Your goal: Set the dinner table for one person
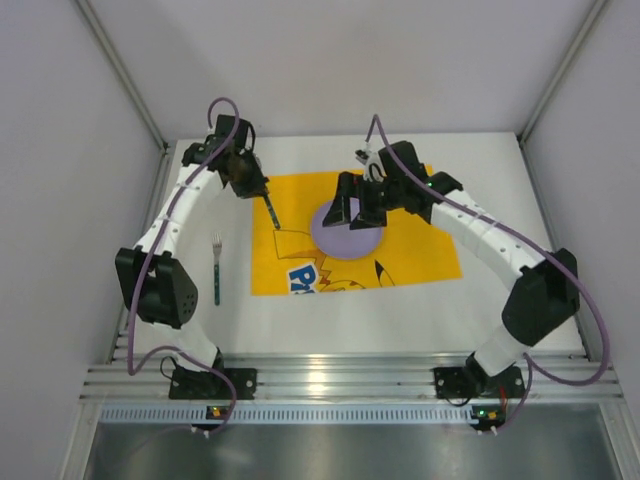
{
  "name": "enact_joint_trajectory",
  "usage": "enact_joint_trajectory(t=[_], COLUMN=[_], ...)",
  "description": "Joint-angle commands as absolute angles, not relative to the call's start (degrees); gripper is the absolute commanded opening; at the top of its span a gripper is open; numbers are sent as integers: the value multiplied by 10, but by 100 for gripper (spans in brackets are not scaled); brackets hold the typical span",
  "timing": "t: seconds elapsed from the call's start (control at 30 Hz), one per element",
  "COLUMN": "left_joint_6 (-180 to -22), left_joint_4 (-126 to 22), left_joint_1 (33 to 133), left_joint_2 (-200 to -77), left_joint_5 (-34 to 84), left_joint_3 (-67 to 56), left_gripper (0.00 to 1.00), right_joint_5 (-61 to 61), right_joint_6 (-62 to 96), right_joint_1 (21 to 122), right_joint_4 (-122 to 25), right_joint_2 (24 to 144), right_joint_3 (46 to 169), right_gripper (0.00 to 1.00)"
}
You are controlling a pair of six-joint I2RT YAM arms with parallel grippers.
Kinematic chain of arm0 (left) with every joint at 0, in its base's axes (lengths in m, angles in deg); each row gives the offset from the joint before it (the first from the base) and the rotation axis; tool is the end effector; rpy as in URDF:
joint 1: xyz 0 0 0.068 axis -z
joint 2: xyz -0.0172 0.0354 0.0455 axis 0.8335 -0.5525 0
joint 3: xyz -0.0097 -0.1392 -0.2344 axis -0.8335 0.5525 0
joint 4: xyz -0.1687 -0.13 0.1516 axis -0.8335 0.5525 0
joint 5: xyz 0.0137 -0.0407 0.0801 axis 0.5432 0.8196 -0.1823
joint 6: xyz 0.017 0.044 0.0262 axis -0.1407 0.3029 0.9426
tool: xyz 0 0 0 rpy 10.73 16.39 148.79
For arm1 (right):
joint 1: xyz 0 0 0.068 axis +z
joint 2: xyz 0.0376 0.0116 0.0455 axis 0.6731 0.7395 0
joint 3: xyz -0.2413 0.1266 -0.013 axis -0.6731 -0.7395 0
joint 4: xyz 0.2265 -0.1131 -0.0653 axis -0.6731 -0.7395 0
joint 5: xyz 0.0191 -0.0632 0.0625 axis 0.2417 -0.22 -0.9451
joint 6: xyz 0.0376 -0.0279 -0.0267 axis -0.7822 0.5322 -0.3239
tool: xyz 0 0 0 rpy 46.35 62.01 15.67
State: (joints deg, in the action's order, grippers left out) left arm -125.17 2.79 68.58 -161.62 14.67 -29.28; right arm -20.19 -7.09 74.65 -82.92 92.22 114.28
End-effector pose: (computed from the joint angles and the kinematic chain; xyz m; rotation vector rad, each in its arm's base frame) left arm 0.3629 -0.0768 0.3307 -0.5418 2.5084 -0.2849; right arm 0.2837 0.1993 0.3382 -0.3050 2.4425 1.0896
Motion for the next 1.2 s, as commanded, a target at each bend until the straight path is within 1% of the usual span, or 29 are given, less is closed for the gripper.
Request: enact_joint_trajectory(t=[0.0,0.03,0.07,0.1,0.3,0.4,0.57,0.63,0.67,0.7,0.77,0.87,0.9,0.93,0.97,1.0,1.1,1.13,1.17], left_joint_6=[-1281,-1284,-1290,-1292,-1311,-1321,-1335,-1339,-1342,-1343,-1344,-1343,-1343,-1340,-1338,-1337,-1326,-1318,-1313], left_joint_4=[67,67,67,66,53,38,28,24,22,21,21,21,21,20,19,18,21,30,34], left_joint_1=[706,709,713,715,739,753,772,776,777,777,777,778,778,778,778,778,778,778,777], left_joint_2=[-1594,-1591,-1588,-1587,-1576,-1576,-1586,-1586,-1585,-1586,-1585,-1582,-1580,-1577,-1575,-1569,-1557,-1554,-1550], left_joint_5=[228,237,244,258,272,276,274,277,279,280,280,280,278,277,277,274,259,254,250], left_joint_3=[-338,-343,-353,-355,-347,-340,-348,-349,-353,-354,-355,-351,-347,-340,-335,-332,-318,-318,-316], left_gripper=[0,0,0,0,0,0,0,0,0,0,0,0,0,0,0,0,22,32,52], right_joint_5=[-253,-252,-251,-250,-244,-239,-229,-222,-221,-215,-210,-196,-193,-188,-177,-171,-156,-151,-144], right_joint_6=[-110,-112,-115,-117,-122,-128,-133,-133,-132,-131,-129,-124,-122,-119,-118,-115,-108,-101,-96], right_joint_1=[758,759,760,761,777,790,816,822,823,824,824,825,825,824,825,821,808,803,798], right_joint_4=[-735,-728,-725,-721,-712,-710,-710,-713,-715,-720,-725,-733,-739,-740,-744,-753,-770,-777,-785], right_joint_2=[959,976,984,998,1035,1050,1061,1065,1066,1068,1071,1068,1065,1063,1061,1056,1044,1042,1040], right_joint_3=[1183,1189,1203,1209,1251,1258,1267,1268,1268,1267,1268,1266,1265,1266,1266,1267,1266,1265,1264], right_gripper=[95,93,87,85,73,69,66,60,56,49,45,29,17,10,0,0,0,0,0])
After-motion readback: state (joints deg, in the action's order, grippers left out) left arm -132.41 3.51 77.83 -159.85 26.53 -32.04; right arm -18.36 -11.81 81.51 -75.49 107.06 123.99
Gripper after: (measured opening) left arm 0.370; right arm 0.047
